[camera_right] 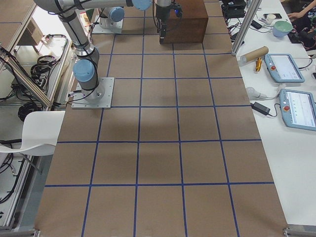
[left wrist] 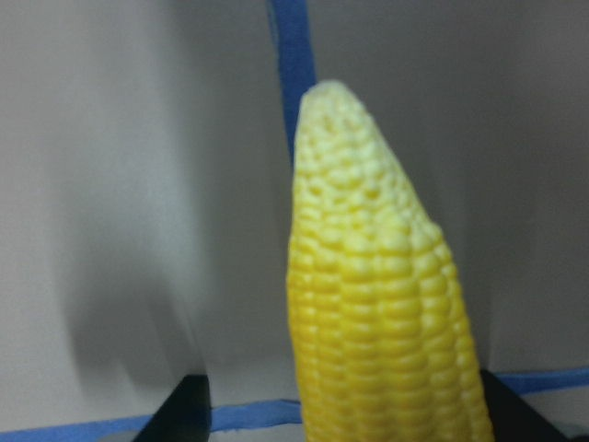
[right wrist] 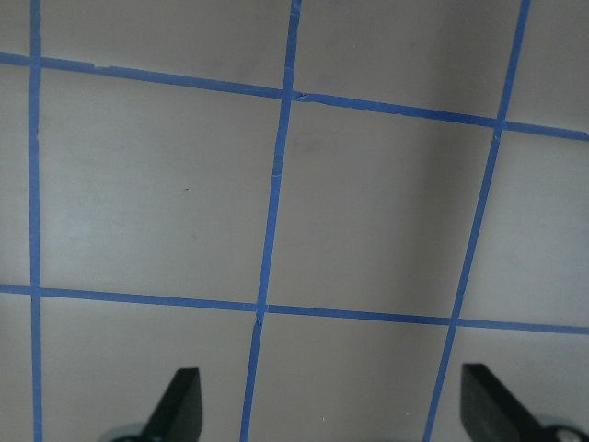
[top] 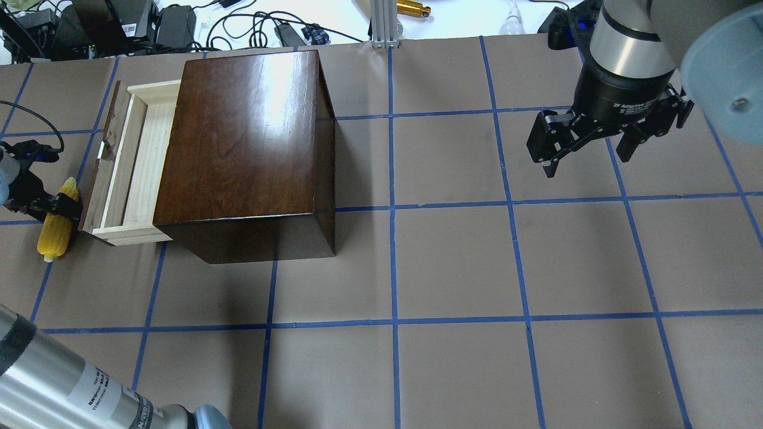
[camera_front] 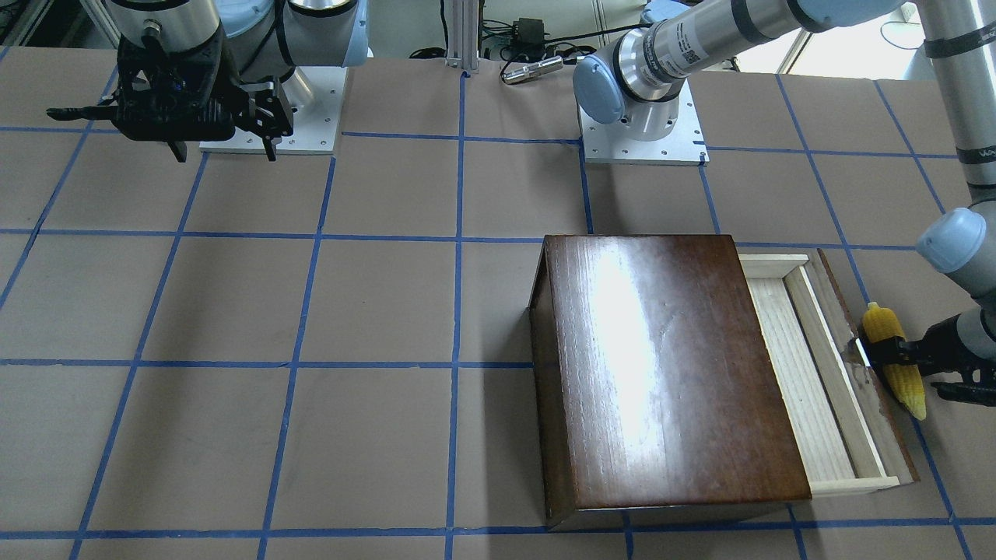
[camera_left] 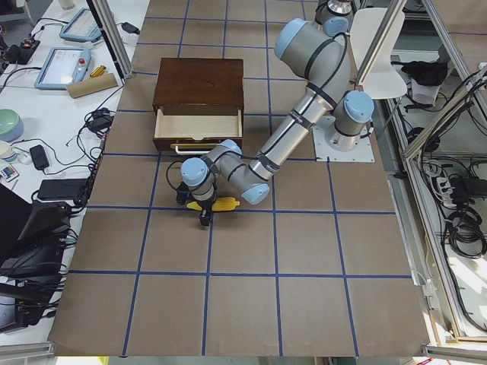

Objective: Open drawer and put corn inside
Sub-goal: 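Grasp the yellow corn cob with the left gripper and lift it, then carry the corn cob with the left gripper over the open drawer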

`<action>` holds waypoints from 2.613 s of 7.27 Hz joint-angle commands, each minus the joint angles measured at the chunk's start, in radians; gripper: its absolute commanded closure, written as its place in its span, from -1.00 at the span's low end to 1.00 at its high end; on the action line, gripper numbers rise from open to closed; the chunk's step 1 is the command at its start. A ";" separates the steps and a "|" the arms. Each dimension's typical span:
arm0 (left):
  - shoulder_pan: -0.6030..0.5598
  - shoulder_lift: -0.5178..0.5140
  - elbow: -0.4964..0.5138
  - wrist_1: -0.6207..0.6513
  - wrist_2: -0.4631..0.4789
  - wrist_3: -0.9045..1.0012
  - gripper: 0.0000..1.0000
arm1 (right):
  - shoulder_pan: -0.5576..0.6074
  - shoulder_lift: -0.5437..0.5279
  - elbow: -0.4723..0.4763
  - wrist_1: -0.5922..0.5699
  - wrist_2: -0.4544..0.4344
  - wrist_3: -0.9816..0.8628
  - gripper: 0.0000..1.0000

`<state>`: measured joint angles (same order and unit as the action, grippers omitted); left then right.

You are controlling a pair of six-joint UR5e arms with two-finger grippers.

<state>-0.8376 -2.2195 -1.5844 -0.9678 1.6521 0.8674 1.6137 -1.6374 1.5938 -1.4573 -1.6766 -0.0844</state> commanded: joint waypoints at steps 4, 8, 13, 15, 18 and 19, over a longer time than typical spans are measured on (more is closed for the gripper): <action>0.000 0.008 0.000 0.001 0.000 0.004 1.00 | 0.000 0.001 0.000 0.000 0.000 0.000 -1.00; 0.000 0.014 -0.002 -0.003 0.000 0.005 1.00 | 0.000 0.001 0.000 0.000 0.002 0.000 -1.00; -0.011 0.090 0.029 -0.131 0.000 -0.004 1.00 | 0.000 -0.001 0.000 0.000 0.000 0.000 -1.00; -0.023 0.167 0.143 -0.375 -0.017 -0.018 1.00 | 0.000 0.001 0.000 0.000 0.000 0.000 -1.00; -0.118 0.236 0.233 -0.583 -0.047 -0.150 1.00 | 0.000 -0.001 0.000 0.000 0.000 0.000 -1.00; -0.173 0.250 0.233 -0.594 -0.052 -0.242 1.00 | 0.000 -0.001 0.000 0.000 0.002 0.000 -1.00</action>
<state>-0.9495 -1.9901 -1.3617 -1.5270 1.6091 0.7209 1.6137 -1.6381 1.5938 -1.4573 -1.6763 -0.0844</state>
